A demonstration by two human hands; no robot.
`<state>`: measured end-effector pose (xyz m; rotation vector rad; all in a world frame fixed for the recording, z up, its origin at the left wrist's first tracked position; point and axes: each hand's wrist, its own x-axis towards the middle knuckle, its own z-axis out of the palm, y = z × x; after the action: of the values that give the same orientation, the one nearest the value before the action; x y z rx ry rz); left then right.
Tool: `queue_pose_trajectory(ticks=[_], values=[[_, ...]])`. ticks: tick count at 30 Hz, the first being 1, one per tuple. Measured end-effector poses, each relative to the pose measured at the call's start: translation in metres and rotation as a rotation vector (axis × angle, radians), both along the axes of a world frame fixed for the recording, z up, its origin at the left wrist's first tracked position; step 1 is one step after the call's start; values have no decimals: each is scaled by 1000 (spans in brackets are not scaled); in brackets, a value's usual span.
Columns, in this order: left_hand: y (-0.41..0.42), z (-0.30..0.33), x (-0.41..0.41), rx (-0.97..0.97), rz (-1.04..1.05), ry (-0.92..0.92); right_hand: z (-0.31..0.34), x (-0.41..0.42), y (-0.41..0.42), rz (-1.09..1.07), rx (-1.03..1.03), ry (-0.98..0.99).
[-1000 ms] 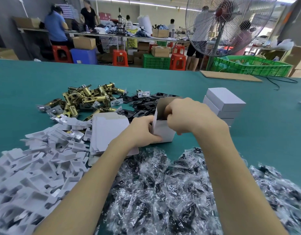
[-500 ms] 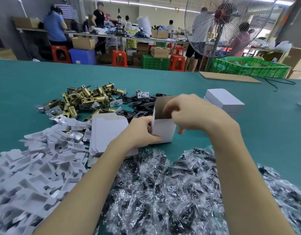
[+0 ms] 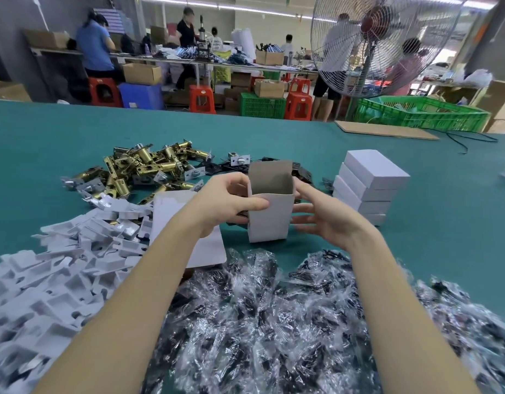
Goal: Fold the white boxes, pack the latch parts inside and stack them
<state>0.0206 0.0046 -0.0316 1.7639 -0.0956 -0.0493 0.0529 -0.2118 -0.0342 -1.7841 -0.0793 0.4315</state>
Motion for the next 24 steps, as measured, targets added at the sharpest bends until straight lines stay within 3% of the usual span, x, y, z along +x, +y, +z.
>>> queue_pose_trajectory(ticks=[7, 10, 15, 18, 24], values=[[-6, -6, 2, -41, 78, -45, -11, -1, 12, -30, 222, 50], [-7, -4, 0, -8, 60, -75, -13, 0, 13, -9, 198, 37], [4, 8, 2, -140, -108, 78, -14, 0, 22, -101, 189, -2], [5, 12, 3, -226, -65, 152, -17, -1, 22, -94, 238, 3], [-6, 5, 3, -97, 56, 83, -18, -2, 19, -41, 324, -10]])
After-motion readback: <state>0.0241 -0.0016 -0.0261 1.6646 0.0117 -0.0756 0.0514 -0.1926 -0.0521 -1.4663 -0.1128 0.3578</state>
